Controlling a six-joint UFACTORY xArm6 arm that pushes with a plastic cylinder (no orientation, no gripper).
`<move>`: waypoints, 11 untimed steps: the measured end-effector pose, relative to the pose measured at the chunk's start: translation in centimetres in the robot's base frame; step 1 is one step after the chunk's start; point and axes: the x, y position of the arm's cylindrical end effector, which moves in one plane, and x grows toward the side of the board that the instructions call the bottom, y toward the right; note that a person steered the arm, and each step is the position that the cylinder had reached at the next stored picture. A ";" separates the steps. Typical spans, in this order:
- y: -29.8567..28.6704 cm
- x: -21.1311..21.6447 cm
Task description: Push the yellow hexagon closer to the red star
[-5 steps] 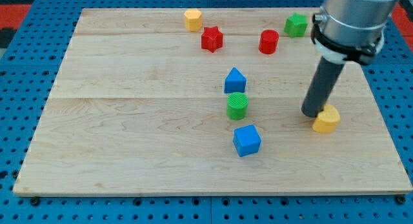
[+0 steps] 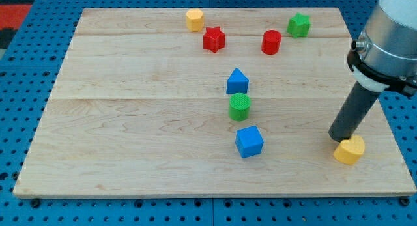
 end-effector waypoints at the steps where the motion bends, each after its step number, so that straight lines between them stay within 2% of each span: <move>1: 0.0 -7.2; 3: -1.1 -21.8; 4: -3.9 -26.8; 5: -10.8 -28.7; 6: -13.3 -29.5; 7: -19.1 -33.0; 8: -26.0 -32.3; 9: -24.0 -25.5; 10: -22.7 -21.4; 11: -28.4 -21.3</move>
